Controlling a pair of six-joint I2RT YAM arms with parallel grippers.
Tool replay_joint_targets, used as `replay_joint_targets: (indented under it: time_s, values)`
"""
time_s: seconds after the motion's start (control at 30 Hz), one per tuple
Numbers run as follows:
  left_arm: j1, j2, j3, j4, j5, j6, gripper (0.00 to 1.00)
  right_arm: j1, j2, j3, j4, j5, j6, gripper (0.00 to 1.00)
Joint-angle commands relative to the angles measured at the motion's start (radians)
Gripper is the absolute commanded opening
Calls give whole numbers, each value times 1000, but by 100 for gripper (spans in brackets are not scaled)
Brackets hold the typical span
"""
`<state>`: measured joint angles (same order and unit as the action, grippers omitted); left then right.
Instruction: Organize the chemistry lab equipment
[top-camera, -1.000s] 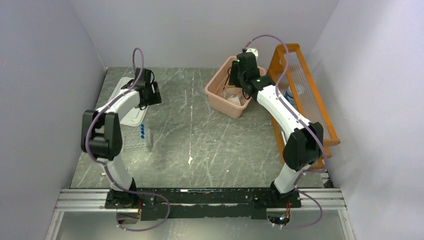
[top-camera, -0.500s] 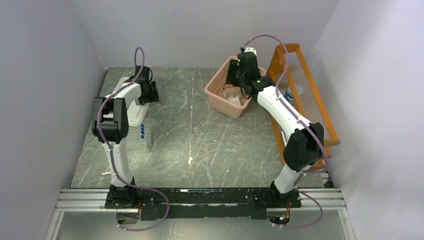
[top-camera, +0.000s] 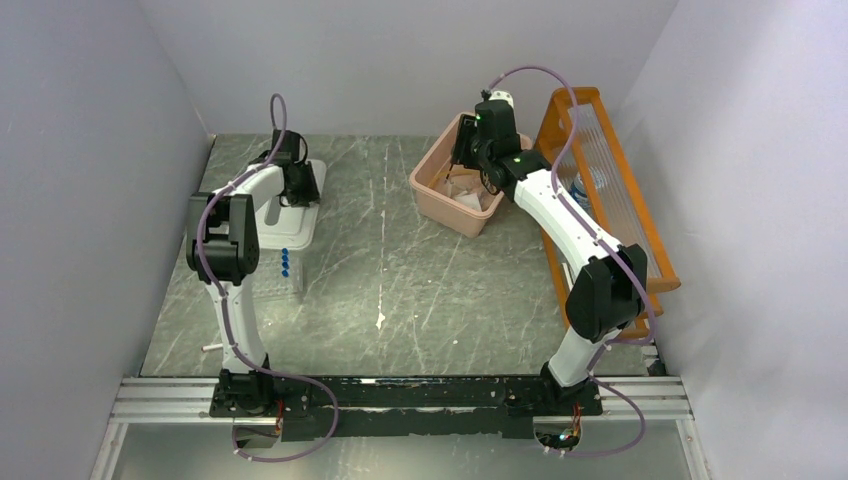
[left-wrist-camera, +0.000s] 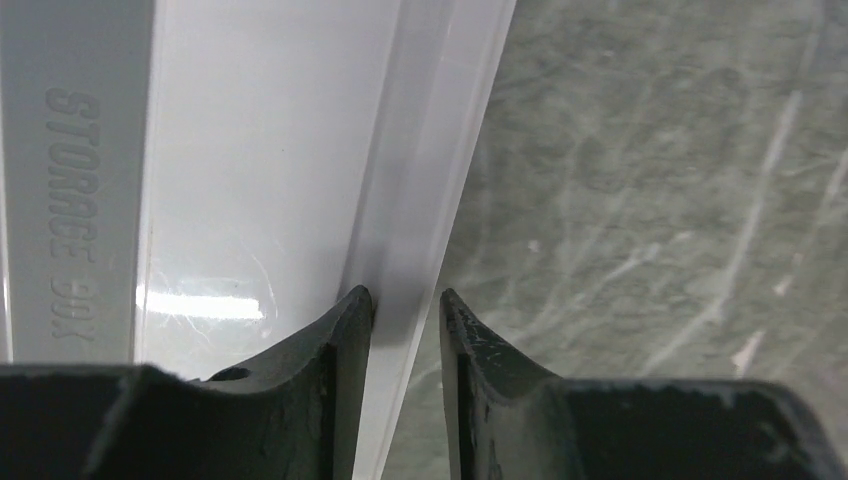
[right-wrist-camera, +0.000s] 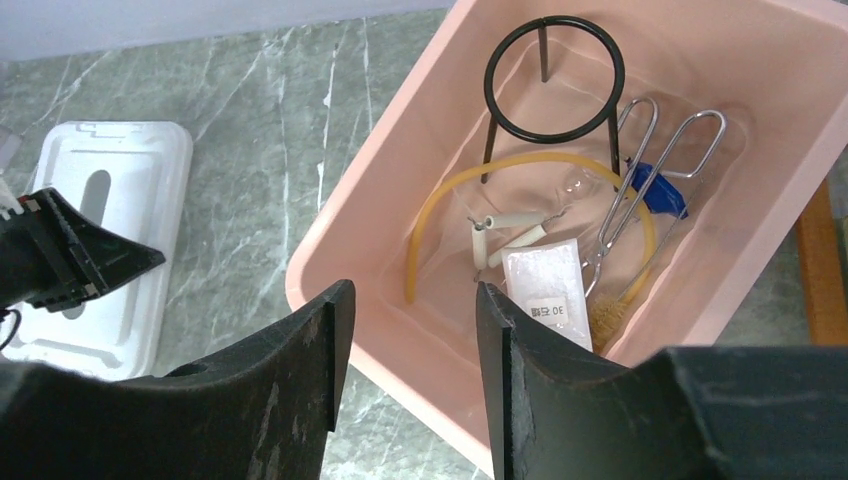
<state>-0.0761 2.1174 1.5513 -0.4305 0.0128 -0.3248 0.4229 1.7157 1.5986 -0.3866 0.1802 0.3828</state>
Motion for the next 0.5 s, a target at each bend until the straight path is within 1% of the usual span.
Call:
replay_joint_targets:
  time_s: [0.0, 0.17, 0.27, 0.4, 0.43, 0.47]
  values:
    - [-68, 47, 29, -2, 143, -100, 35, 4, 2, 15, 2, -16, 20, 50]
    - [-143, 40, 19, -17, 175, -181, 30, 19, -11, -8, 4, -28, 32, 47]
    - [-180, 17, 7, -14, 159, -208, 26, 32, -16, -21, -1, -27, 38, 45]
    - [-206, 32, 46, -72, 58, -169, 24, 47, -36, -55, 13, -32, 55, 44]
    - [-215, 36, 57, -81, 31, -151, 25, 51, -40, -61, 15, -35, 61, 44]
    - [-227, 39, 64, -86, -1, -127, 29, 53, -42, -68, 17, -37, 65, 44]
